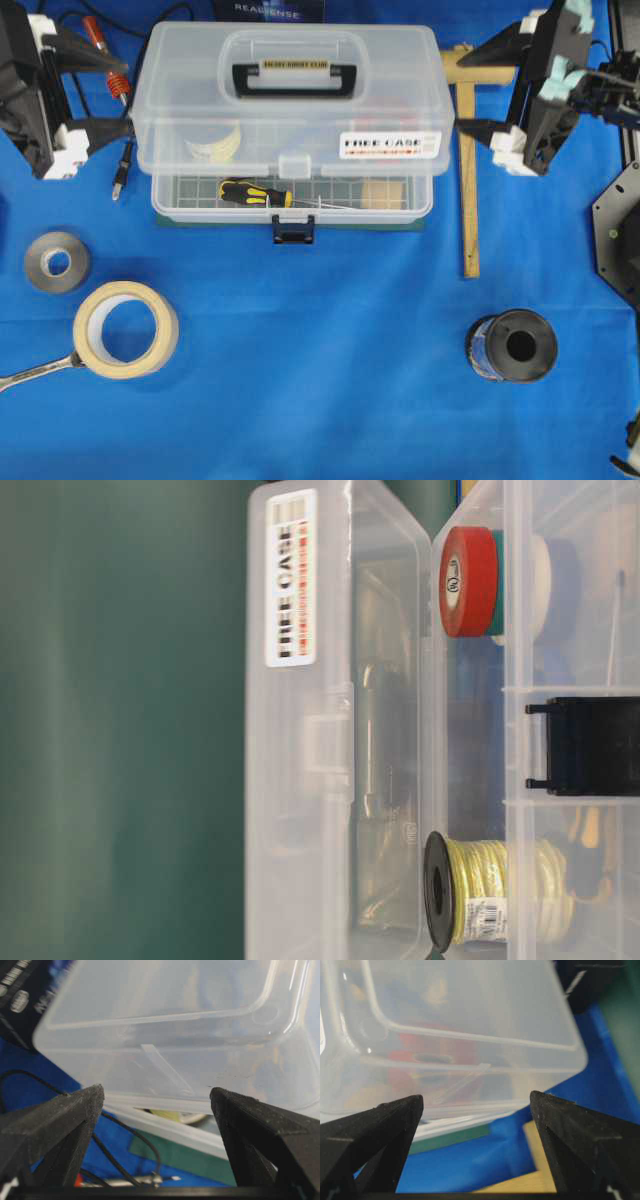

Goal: Open the tool box with both arms.
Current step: 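Swing the held lid back away from the box with both grippers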

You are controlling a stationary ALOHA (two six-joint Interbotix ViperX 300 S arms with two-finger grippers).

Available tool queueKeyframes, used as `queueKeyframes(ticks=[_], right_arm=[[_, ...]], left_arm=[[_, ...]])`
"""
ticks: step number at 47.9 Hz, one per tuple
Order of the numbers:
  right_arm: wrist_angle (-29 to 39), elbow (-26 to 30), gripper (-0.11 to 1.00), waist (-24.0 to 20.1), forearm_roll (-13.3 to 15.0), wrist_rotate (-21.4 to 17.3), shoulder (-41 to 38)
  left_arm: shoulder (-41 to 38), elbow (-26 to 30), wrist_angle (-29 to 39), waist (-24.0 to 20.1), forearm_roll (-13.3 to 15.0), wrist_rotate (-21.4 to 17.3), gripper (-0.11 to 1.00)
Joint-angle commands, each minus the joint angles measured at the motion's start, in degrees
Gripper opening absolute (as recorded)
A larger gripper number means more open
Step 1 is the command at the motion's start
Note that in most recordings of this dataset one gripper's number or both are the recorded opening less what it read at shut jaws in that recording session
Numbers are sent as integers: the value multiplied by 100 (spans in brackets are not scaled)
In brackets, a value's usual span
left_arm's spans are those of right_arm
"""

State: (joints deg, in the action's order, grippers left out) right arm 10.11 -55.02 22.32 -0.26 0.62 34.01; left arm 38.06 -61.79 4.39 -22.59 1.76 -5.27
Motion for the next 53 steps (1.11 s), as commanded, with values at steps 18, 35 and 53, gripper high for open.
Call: queueKeyframes(ticks=[18, 35, 53], right_arm=[[-316, 475, 88, 747, -18, 26, -97], [-439, 659, 88, 1257, 18, 62, -457], [-483, 949, 88, 1644, 105, 70, -888]], left_arm=[[-114, 475, -571, -782, 18, -360, 93], [-536, 677, -826, -1310, 18, -633, 93], [-1037, 967, -826, -1731, 18, -747, 93]])
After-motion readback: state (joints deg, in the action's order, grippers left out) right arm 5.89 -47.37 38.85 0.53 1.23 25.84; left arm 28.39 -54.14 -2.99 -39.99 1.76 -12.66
